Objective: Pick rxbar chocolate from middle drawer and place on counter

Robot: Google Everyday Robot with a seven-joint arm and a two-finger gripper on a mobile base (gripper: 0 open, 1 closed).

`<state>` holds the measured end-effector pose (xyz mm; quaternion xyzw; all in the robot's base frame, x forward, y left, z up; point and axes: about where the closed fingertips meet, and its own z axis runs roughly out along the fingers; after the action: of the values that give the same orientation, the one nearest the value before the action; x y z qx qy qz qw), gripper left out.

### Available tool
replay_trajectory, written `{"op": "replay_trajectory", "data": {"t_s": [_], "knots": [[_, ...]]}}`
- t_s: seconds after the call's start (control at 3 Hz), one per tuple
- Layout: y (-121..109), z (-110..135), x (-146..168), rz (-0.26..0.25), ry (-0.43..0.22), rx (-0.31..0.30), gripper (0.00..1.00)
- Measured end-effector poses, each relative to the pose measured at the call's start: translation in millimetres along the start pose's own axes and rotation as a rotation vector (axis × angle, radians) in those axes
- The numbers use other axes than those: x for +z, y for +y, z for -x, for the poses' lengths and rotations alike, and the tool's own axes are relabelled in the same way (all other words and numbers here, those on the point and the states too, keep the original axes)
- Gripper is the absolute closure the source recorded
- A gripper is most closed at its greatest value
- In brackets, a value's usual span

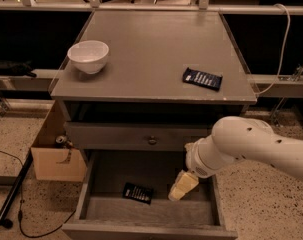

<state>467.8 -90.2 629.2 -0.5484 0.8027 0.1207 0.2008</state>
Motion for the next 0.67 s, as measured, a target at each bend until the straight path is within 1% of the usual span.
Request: {"op": "replay_trajectory", "data": {"t_s": [0.33,0.67], "knots": [[-2,-8,23,0.006,-0.015,0.024,0.00],[5,-19,54,0.013,-0.019,0.044,0.00]]}}
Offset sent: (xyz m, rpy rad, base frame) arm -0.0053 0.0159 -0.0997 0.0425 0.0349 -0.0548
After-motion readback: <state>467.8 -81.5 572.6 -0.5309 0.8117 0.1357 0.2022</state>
